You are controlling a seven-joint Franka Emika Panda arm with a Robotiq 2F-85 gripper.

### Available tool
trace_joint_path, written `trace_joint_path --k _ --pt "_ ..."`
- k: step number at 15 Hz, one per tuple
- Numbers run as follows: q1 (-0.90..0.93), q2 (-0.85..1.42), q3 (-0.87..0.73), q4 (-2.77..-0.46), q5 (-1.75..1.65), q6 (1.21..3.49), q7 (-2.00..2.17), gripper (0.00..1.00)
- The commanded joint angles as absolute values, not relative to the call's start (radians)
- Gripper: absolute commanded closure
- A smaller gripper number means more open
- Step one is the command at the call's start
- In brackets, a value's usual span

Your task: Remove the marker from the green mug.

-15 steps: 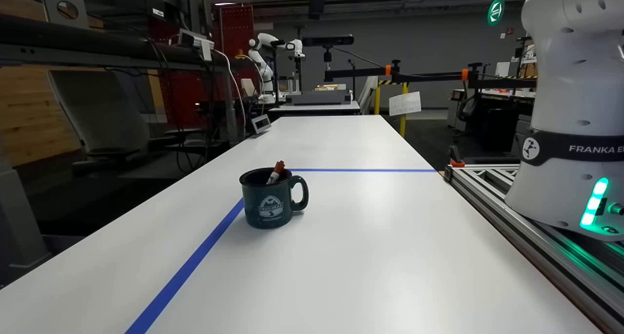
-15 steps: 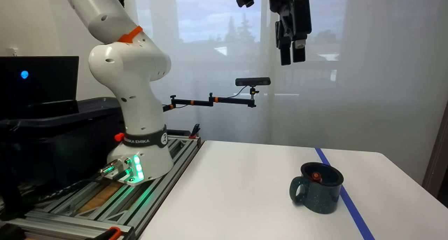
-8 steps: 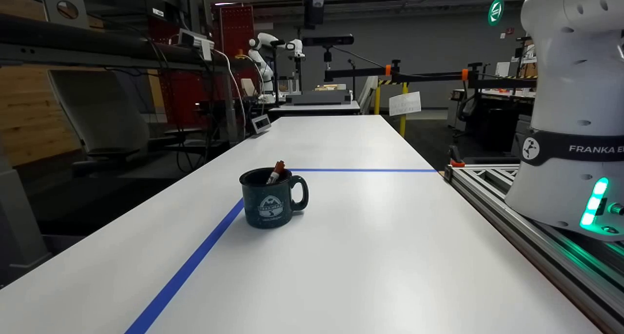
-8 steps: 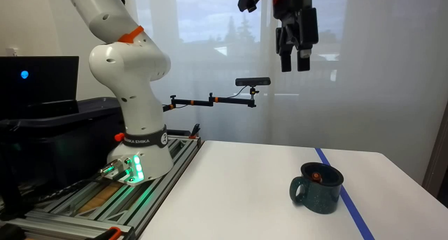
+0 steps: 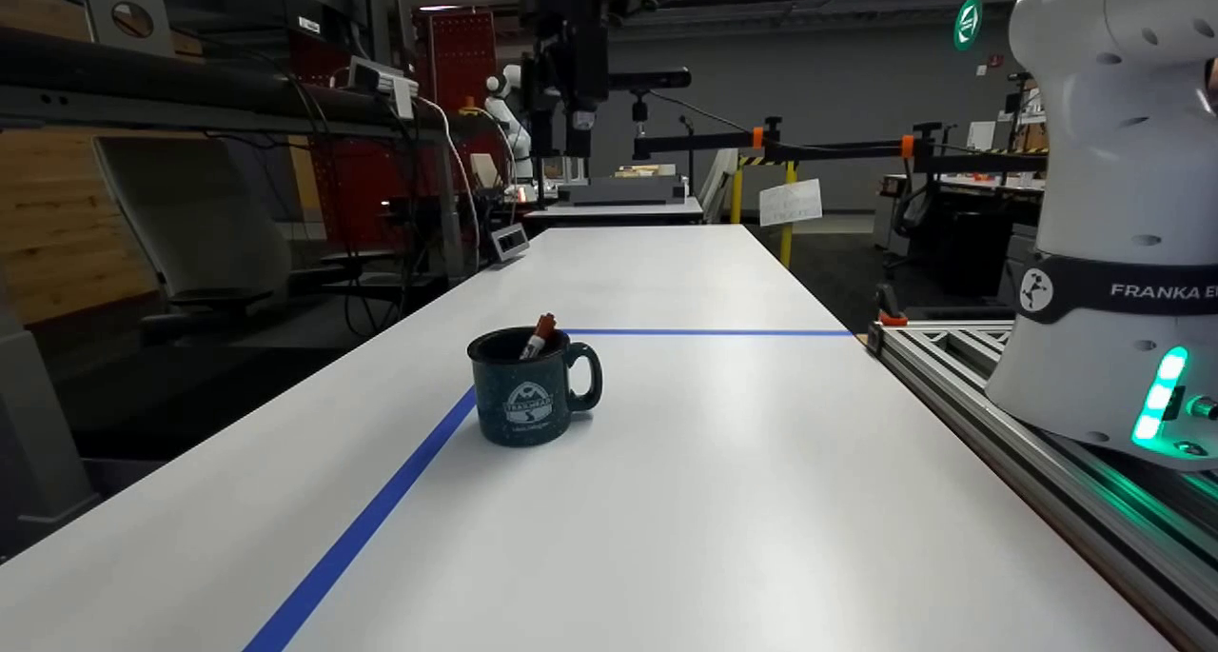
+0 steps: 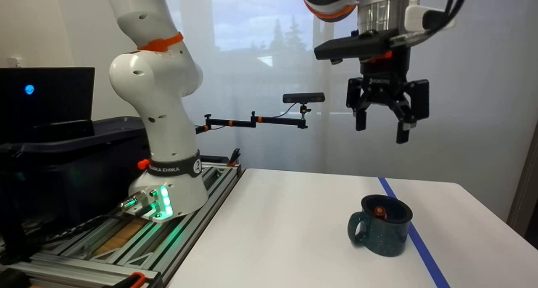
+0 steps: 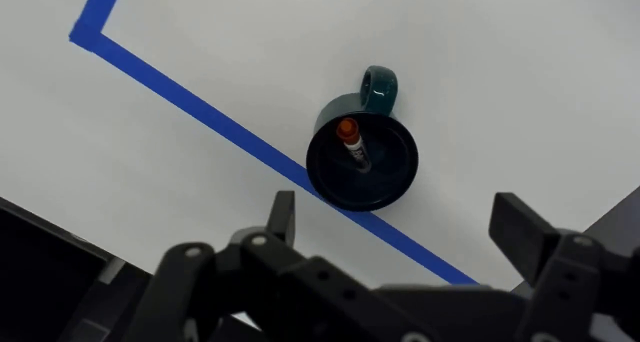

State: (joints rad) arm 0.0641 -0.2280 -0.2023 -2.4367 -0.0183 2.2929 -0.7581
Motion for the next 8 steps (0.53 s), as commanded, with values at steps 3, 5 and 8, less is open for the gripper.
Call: trace_joint_path --k 3,5,8 --pt "0.054 -0.032 -0.123 -2.319 0.019 2.262 -0.851 0.0" --pt "0.039 0.017 -0.093 -2.292 -0.03 2.265 -0.799 0.0" --pt "0.026 0.077 -0.068 -2.263 -0.083 2.272 -0.731 0.0"
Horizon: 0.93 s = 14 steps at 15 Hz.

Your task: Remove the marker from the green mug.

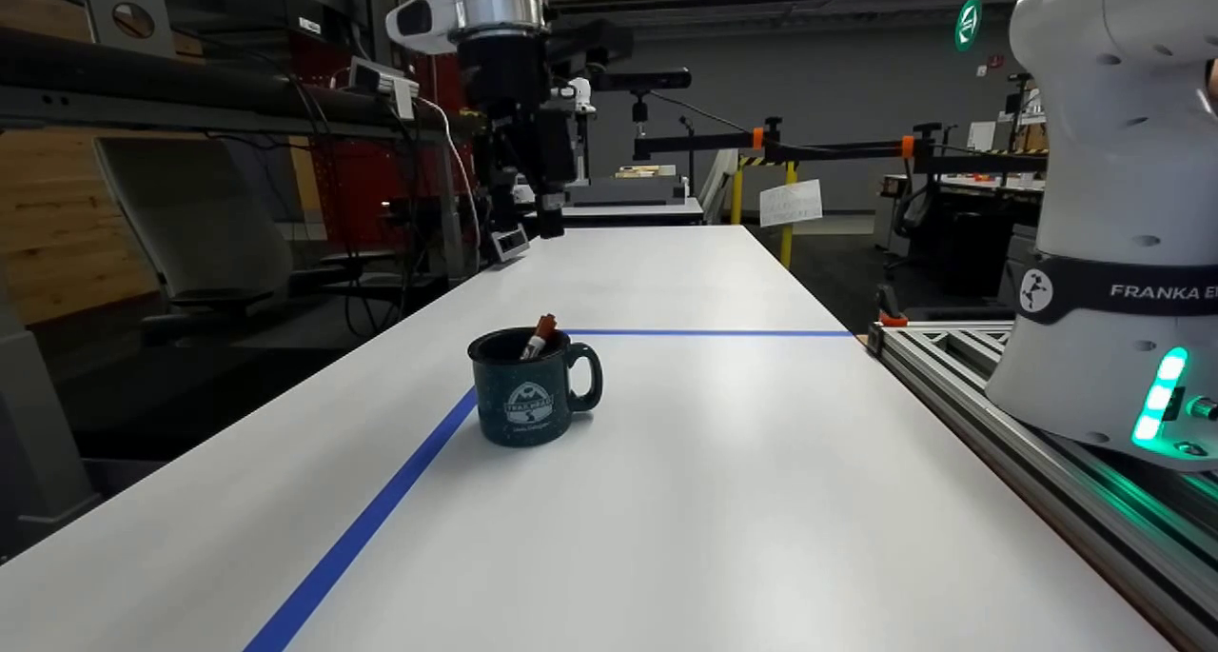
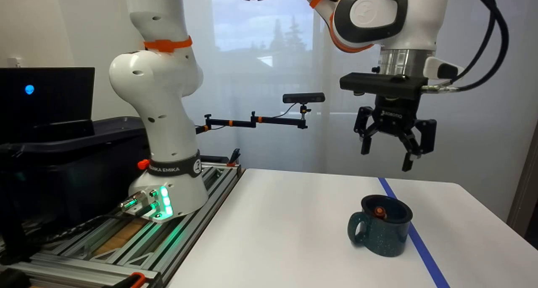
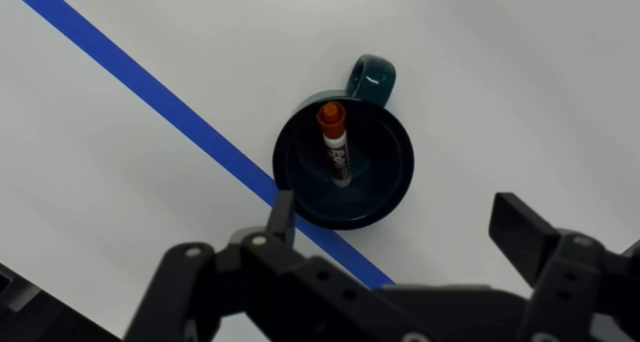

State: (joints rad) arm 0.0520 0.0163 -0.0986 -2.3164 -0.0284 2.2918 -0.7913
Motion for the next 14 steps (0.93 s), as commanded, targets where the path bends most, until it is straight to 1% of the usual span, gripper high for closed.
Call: trace_joint_path --k 1,6,7,14 --pt "0.024 0.096 -0.062 -2.256 -0.105 2.275 -0.697 0.0" --pt "0.024 0.16 -0.045 -2.213 -0.229 2.245 -0.524 0.0" --pt "0.007 0.138 -0.037 -2.251 -0.19 2.284 -0.585 0.0" --pt "-0.004 0.151 -0.023 -2.244 -0.197 2.282 -0.582 0.0"
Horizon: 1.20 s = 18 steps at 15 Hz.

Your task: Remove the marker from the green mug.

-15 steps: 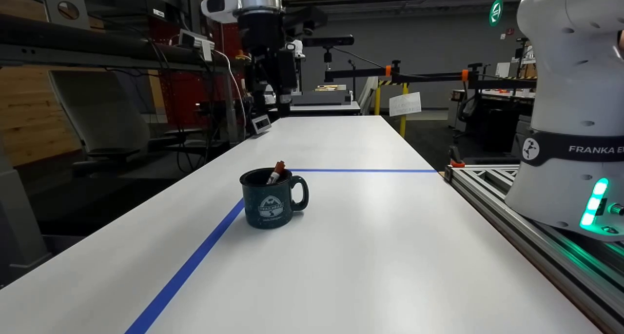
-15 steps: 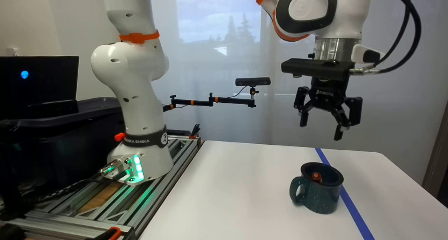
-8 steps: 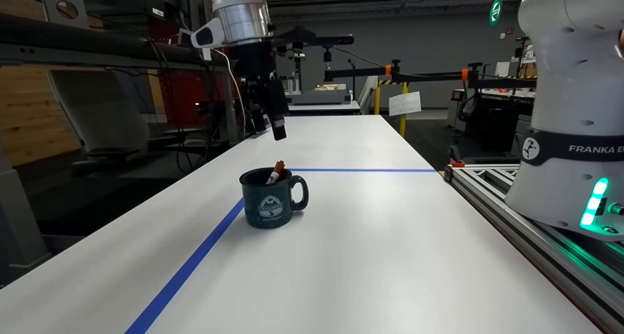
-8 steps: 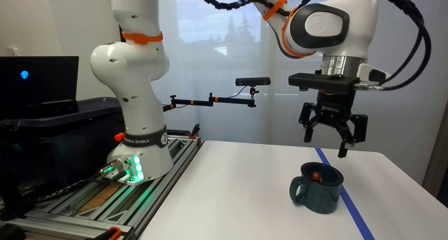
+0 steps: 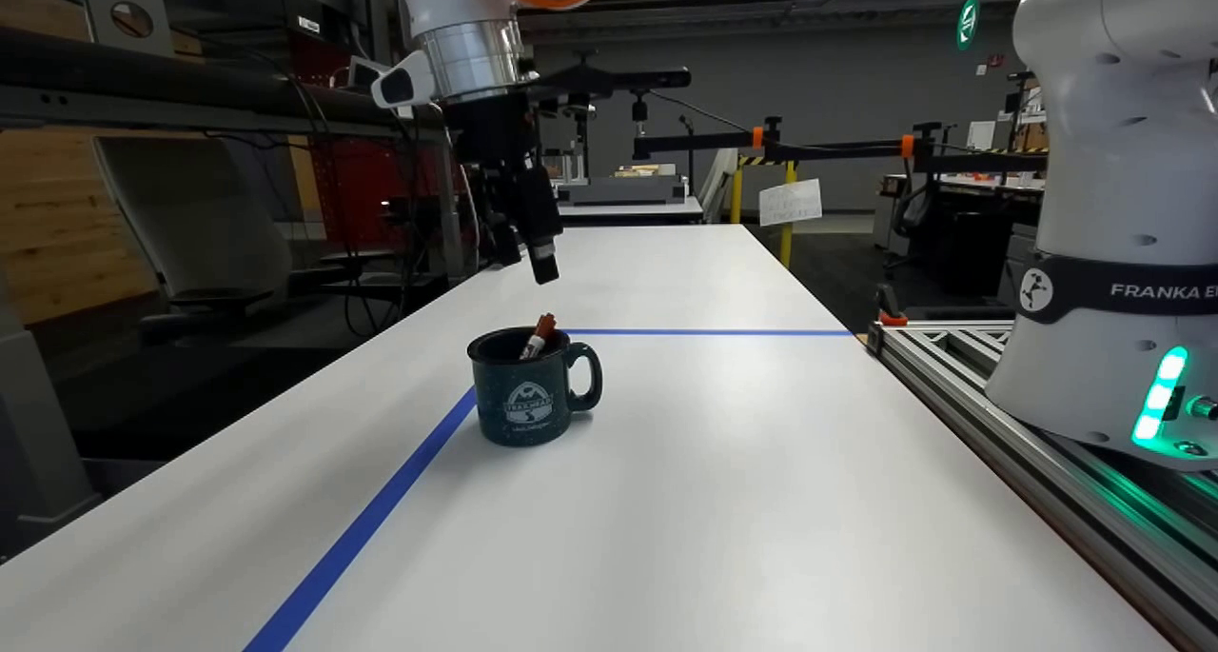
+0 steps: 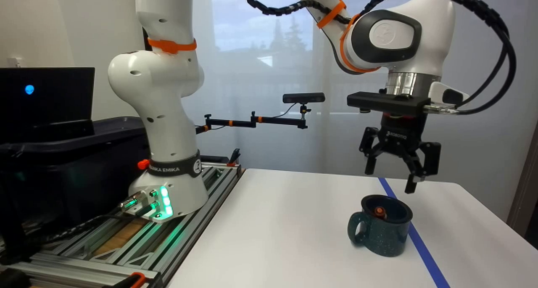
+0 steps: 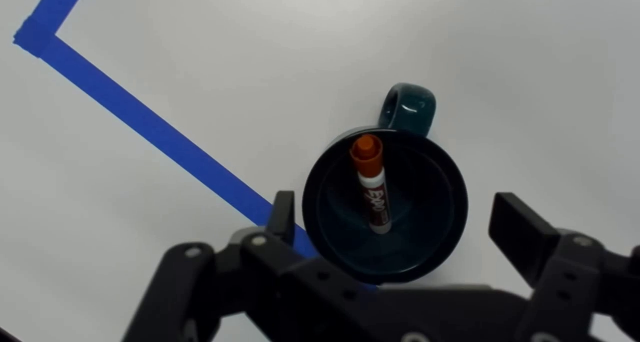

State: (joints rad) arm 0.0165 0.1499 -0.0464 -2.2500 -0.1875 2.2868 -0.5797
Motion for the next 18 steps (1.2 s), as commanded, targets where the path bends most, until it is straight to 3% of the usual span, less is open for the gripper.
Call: trace_joint_path --k 1,8,11,14,15,17,18 --pt "-0.005 0.151 -0.02 -2.245 -0.199 2.283 -0.585 0.0" --pt "-0.008 0.187 -0.017 -2.215 -0.217 2.221 -0.582 0.0" --pt "-0.011 0.216 -0.02 -2.189 -0.231 2.19 -0.572 0.34" --pt "-0.013 0.243 -0.022 -2.162 -0.256 2.186 -0.555 0.6" --pt "-0.015 0.254 -0.022 -2.153 -0.264 2.192 -0.552 0.57" --pt "-0.015 0.278 -0.021 -2.131 -0.275 2.186 -0.548 0.62" --pt "-0.015 0.289 -0.019 -2.121 -0.278 2.183 -0.551 0.55"
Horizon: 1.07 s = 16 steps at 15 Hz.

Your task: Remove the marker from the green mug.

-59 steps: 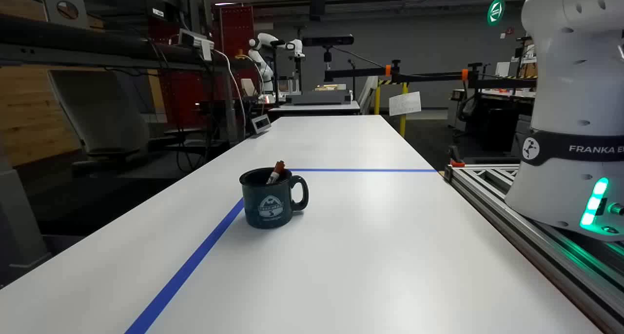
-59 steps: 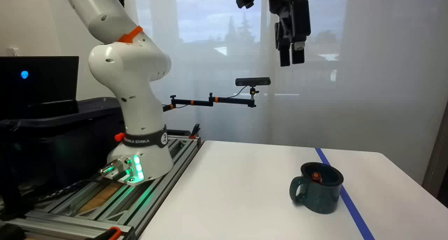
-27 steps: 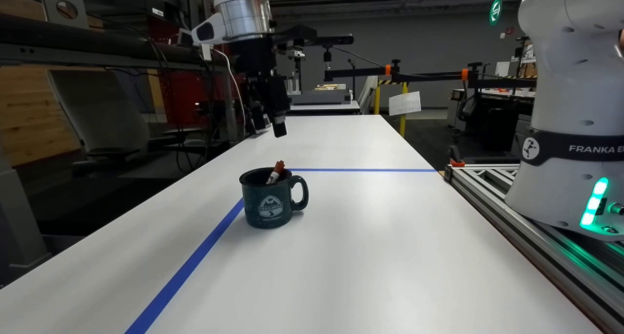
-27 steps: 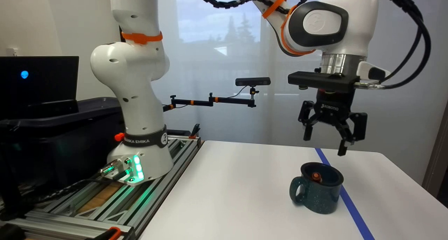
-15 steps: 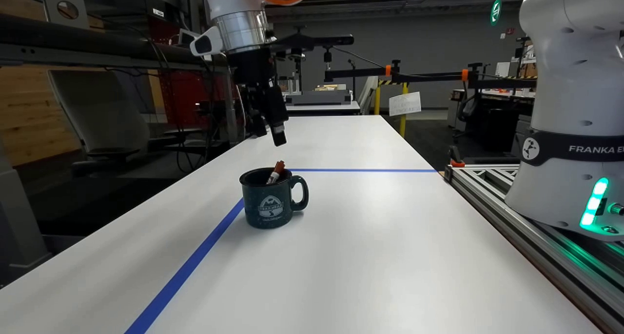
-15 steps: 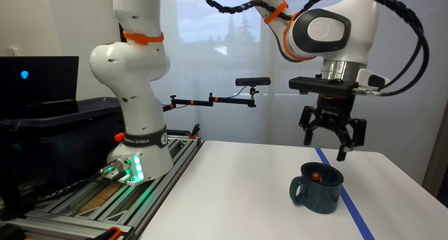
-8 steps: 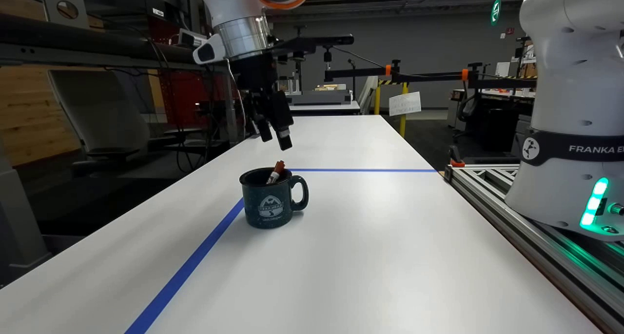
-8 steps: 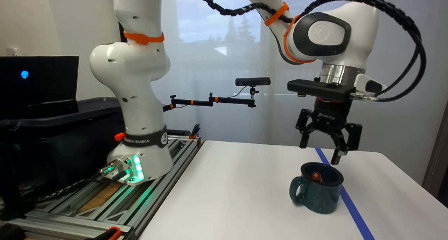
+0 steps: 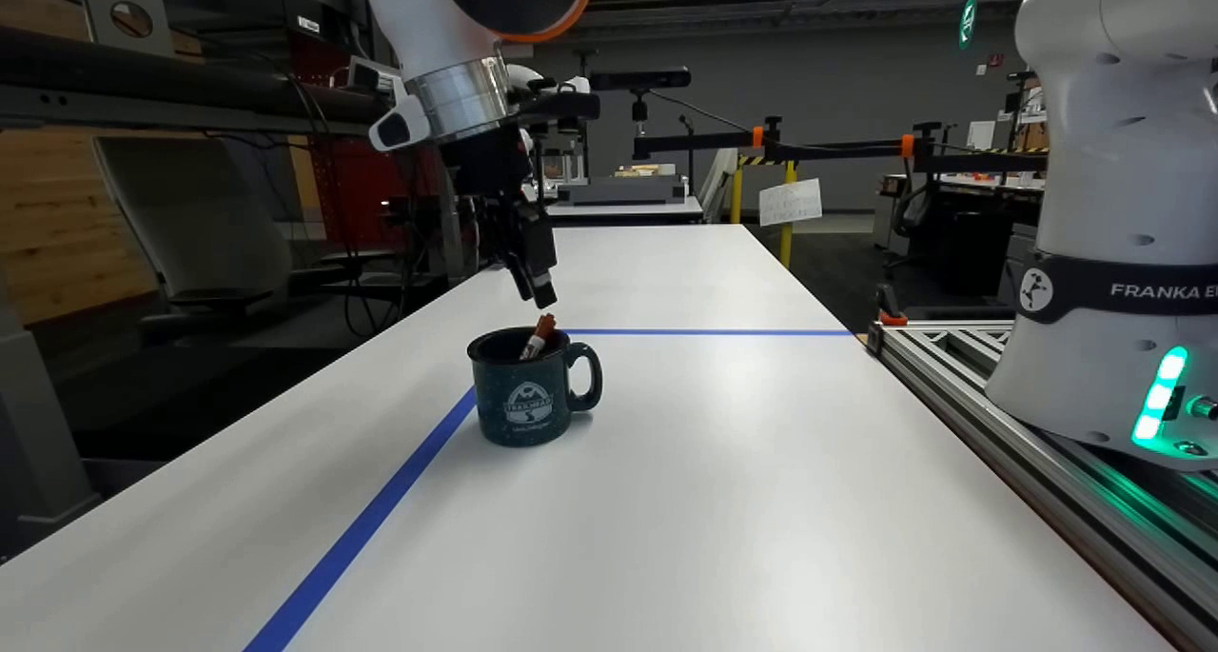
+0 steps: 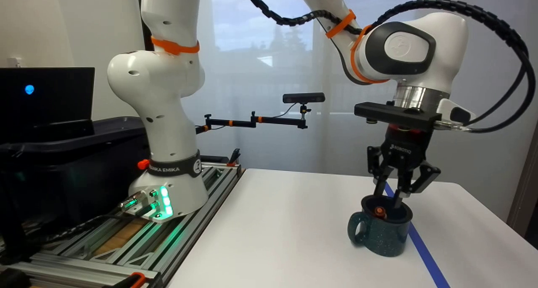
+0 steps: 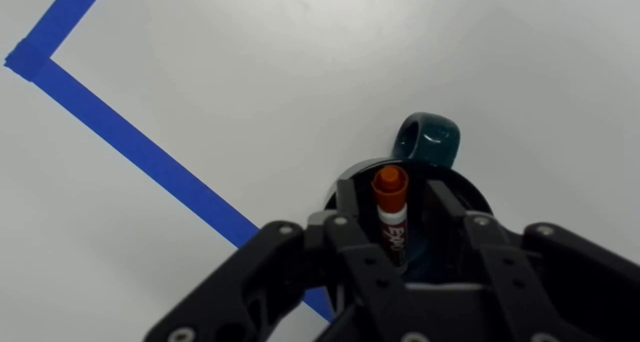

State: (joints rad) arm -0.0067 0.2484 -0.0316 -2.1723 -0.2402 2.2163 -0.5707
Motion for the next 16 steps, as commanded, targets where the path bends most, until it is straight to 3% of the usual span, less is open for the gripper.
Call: trace_joint_path --k 1,4,8,9,10,16 --pt "-0.013 0.303 -0.016 -2.108 -0.28 2.178 -0.553 0.51" --pt "-0.01 0.342 -0.006 -2.067 -0.285 2.16 -0.557 0.47" --pt "-0.01 0.379 0.01 -2.018 -0.278 2.118 -0.564 0.59" --pt "-0.011 0.386 0.014 -2.006 -0.273 2.103 -0.565 0.58" --pt "-0.011 0.389 0.016 -1.998 -0.273 2.087 -0.564 0.65" --pt "-0.015 0.418 0.023 -1.963 -0.265 2.021 -0.568 0.64"
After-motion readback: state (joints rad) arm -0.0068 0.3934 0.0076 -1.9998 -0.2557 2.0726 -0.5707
